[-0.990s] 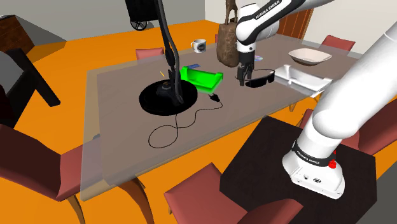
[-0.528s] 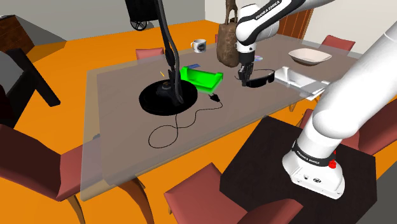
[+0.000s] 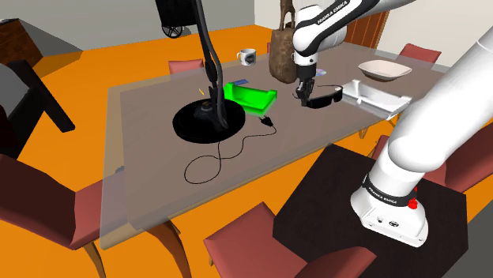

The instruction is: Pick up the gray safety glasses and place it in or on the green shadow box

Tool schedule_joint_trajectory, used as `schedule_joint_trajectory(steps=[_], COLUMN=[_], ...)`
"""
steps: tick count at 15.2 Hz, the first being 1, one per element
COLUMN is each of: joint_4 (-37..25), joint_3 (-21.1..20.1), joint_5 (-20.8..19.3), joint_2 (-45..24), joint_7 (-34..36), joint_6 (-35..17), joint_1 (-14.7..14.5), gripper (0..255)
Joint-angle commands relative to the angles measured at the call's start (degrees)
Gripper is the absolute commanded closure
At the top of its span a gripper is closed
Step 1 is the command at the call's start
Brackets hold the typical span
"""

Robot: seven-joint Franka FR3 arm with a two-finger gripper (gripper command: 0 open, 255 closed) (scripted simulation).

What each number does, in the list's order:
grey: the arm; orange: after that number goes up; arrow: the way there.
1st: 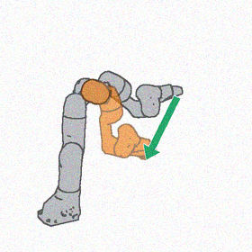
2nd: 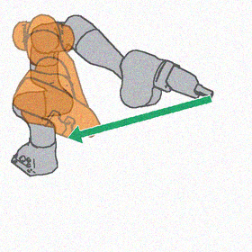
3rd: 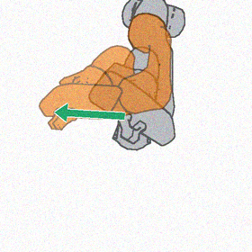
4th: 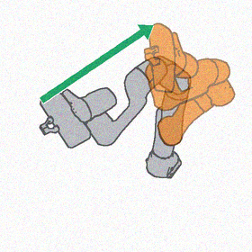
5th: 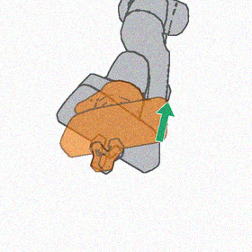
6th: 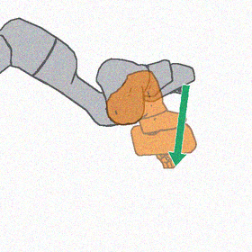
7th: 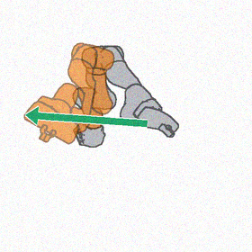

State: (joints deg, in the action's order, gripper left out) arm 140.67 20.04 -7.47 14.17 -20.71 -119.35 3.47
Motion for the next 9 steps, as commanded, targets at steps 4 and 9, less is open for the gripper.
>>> schedule_joint_trajectory(steps=[4,9], joint_4=[-1.74,-4.18], joint_3=[-0.37,-0.83], joint_5=[-0.22,-0.36], joint_2=[1.7,3.46], joint_7=[0.23,0.42], joint_6=[3.39,7.56], joint_1=[0.04,0.05], gripper=[255,255])
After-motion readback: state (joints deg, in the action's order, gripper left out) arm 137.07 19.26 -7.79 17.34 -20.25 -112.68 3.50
